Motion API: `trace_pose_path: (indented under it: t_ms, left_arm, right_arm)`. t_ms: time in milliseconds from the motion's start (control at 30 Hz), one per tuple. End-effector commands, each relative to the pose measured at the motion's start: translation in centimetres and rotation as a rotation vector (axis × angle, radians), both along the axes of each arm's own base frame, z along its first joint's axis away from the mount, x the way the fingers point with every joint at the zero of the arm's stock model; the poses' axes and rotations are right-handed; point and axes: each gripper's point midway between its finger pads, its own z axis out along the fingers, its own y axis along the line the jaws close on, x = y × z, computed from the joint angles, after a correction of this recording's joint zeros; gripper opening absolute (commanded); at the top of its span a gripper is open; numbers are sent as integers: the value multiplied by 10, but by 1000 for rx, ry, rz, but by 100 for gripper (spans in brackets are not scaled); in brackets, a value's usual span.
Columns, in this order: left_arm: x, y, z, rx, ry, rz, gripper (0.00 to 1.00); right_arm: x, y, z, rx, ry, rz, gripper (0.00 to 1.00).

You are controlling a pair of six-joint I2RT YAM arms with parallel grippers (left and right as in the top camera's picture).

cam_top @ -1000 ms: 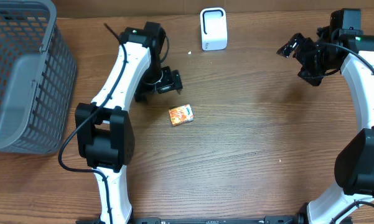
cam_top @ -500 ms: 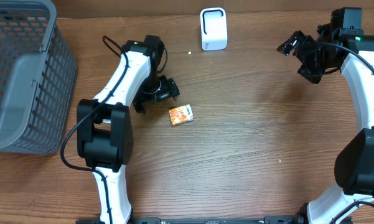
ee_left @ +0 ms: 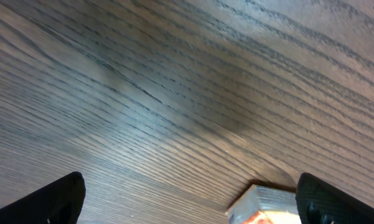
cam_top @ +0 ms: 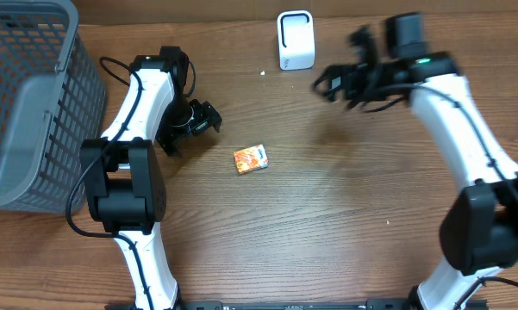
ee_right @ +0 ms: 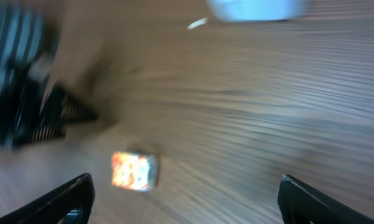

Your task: Scan the item barcode

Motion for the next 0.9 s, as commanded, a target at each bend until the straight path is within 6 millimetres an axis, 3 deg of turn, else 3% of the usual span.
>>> trace_pose_path:
  t_ms: [0, 100, 233, 400, 633, 867]
  left_arm:
    - [-5, -7, -5, -11, 24, 11, 100]
    - [-5, -6, -5, -9, 24, 10, 100]
    - [-3, -6, -5, -10, 17, 11, 100]
    - [-3, -6, -5, -10, 16, 11, 100]
    - [-3, -7, -5, -10, 16, 11, 100]
    - [-3, -6, -5, -10, 16, 11, 100]
  right_arm:
    - [-13, 45, -33, -62, -44, 199, 89]
    - [-19, 74, -59, -101, -36, 253, 85]
    - [-30, 97, -89, -118, -3, 317, 81]
    - [-60, 127, -106, -46, 1, 523, 79]
    - [-70, 145, -120, -53, -31, 610, 79]
    - [-68, 148, -142, -59, 6, 585, 71]
